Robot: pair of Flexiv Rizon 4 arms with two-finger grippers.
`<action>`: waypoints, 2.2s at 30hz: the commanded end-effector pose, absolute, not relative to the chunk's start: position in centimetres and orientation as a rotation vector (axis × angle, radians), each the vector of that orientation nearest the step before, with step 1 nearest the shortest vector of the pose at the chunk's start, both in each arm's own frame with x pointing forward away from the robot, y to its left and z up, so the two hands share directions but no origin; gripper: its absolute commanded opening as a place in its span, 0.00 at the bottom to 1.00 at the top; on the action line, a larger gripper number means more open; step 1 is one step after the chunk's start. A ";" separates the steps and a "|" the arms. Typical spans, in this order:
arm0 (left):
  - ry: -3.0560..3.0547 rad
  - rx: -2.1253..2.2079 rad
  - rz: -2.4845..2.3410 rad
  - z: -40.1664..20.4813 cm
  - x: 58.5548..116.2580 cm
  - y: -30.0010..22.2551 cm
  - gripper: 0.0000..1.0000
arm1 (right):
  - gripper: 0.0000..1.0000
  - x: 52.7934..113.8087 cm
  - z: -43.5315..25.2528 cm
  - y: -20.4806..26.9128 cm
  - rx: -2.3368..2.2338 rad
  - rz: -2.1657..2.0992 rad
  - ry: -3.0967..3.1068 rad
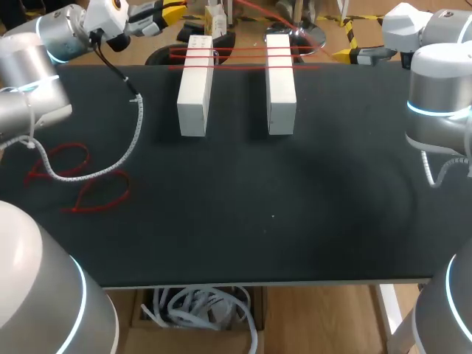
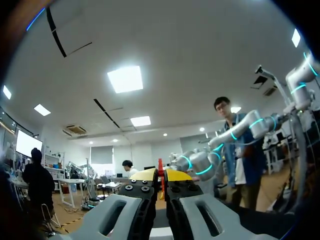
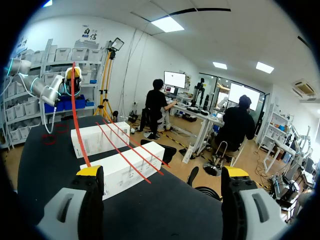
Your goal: Grab the tape and strap the tape.
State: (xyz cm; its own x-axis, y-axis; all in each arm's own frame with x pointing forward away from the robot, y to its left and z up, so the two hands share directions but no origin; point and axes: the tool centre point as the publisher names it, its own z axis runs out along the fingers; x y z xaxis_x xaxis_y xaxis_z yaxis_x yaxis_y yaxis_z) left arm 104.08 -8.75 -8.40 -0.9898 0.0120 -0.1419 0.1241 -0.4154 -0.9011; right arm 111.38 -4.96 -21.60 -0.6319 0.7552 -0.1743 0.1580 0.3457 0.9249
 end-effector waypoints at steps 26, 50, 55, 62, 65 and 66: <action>1.659 0.196 -2.582 -8.4 104.1 -8.7 0.00 | 1.00 101.7 -14.3 -1.1 1.723 1.776 0.850; 1.659 0.196 -2.582 -8.4 104.1 -8.7 0.00 | 1.00 97.0 -13.3 3.9 1.880 1.958 0.569; 1.659 0.196 -2.582 -8.4 104.1 -8.7 0.00 | 1.00 97.0 -13.3 3.9 1.880 1.958 0.569; 1.659 0.196 -2.582 -8.4 104.1 -8.7 0.00 | 1.00 97.0 -13.3 3.9 1.880 1.958 0.569; 1.659 0.196 -2.582 -8.4 104.1 -8.7 0.00 | 1.00 97.0 -13.3 3.9 1.880 1.958 0.569; 1.659 0.196 -2.582 -8.4 104.1 -8.7 0.00 | 1.00 97.0 -13.3 3.9 1.880 1.958 0.569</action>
State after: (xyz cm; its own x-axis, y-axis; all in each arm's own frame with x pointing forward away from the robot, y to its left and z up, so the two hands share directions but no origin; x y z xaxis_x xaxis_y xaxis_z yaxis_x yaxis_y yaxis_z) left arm 104.08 -8.75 -8.40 -0.9898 0.0121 -0.1418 0.1240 -0.4155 -0.9011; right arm 96.90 3.46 -13.22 -0.0500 0.5224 0.8512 0.0529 -0.8497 0.5246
